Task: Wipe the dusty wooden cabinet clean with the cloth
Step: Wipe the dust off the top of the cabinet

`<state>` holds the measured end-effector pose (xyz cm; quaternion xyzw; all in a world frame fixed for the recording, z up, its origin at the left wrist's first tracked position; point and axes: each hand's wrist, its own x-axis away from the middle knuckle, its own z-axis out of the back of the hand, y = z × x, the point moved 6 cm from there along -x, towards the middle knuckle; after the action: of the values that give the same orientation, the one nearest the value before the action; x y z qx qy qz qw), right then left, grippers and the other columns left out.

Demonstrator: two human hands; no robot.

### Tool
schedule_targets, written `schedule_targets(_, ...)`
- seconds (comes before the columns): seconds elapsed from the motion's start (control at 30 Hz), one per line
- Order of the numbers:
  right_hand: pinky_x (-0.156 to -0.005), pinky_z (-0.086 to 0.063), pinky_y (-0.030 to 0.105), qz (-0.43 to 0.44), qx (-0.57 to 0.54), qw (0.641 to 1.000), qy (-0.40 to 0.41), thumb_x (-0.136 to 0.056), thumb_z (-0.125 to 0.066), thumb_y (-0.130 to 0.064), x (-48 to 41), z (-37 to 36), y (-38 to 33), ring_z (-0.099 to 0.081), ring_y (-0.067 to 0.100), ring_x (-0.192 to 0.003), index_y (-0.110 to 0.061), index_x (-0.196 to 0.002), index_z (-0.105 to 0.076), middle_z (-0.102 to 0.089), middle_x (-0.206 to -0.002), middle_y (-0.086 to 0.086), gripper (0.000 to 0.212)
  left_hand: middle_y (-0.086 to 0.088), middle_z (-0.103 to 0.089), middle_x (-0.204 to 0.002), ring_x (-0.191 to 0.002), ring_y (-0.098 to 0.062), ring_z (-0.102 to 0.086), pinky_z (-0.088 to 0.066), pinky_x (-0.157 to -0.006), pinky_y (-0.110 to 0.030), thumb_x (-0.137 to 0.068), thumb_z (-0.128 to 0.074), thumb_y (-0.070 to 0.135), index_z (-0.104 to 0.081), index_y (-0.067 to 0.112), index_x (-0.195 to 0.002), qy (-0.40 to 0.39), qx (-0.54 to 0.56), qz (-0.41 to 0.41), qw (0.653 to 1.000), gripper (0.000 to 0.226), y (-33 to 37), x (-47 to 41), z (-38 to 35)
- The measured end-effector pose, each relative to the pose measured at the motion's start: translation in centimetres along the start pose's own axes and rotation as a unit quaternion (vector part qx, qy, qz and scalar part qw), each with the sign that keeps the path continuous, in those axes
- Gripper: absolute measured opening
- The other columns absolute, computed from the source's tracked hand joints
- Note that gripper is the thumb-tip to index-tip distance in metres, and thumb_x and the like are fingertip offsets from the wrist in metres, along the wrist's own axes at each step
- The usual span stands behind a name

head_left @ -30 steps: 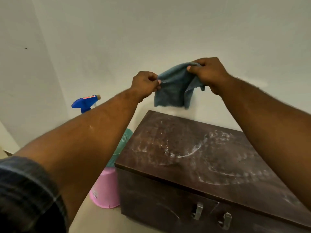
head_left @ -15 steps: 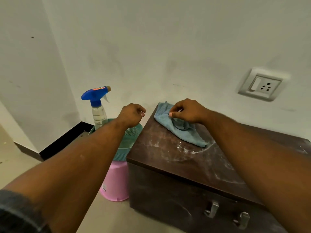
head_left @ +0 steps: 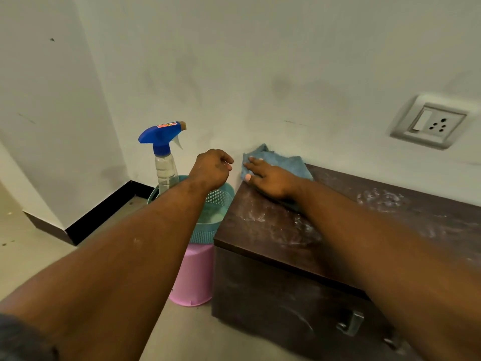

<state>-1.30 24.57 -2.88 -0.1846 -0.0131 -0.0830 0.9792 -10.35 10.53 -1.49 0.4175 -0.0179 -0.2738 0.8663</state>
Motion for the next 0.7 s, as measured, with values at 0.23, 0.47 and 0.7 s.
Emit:
schedule_targets(0.23, -0.109, -0.027, 0.027, 0.028, -0.006, 1.000, -0.012, -0.101, -0.041, -0.052, 1.8, 2.4, 1.5, -0.041, 0.017, -0.137, -0.043, -0.147, -0.039, -0.041, -0.154, -0.006, 0.047, -0.006, -0.073, -0.110, -0.099, -0.017, -0.066, -0.050, -0.086, -0.025, -0.096, -0.051, 0.005, -0.071, 0.015, -0.114, -0.011, -0.020, -0.030, 0.999, 0.028, 1.5, 0.7, -0.1)
schedule_targets(0.47, -0.117, -0.020, 0.034, -0.116, 0.113, 0.986, 0.025, -0.107, -0.028, -0.031, -2.5, 3.8, 2.0, -0.036, 0.025, -0.142, -0.016, -0.150, -0.039, -0.037, -0.156, 0.008, 0.046, -0.003, -0.073, -0.111, -0.104, -0.018, -0.066, -0.053, -0.097, -0.031, -0.098, -0.050, 0.005, -0.071, 0.018, -0.113, 0.000, -0.005, -0.008, 1.000, 0.028, 0.7, 1.1, 0.6)
schedule_targets(0.7, -0.084, -0.040, 0.024, 0.007, 0.042, 0.999, 0.015, -0.089, -0.060, -0.054, 0.8, 4.9, 0.8, -0.058, 0.010, -0.103, -0.039, -0.120, -0.069, -0.068, -0.124, -0.009, 0.036, -0.006, -0.074, -0.111, -0.105, -0.021, -0.066, -0.053, -0.097, -0.031, -0.093, -0.053, 0.004, -0.074, 0.014, -0.108, -0.001, 0.039, 0.022, 0.999, 0.028, 0.2, 0.5, 1.0)
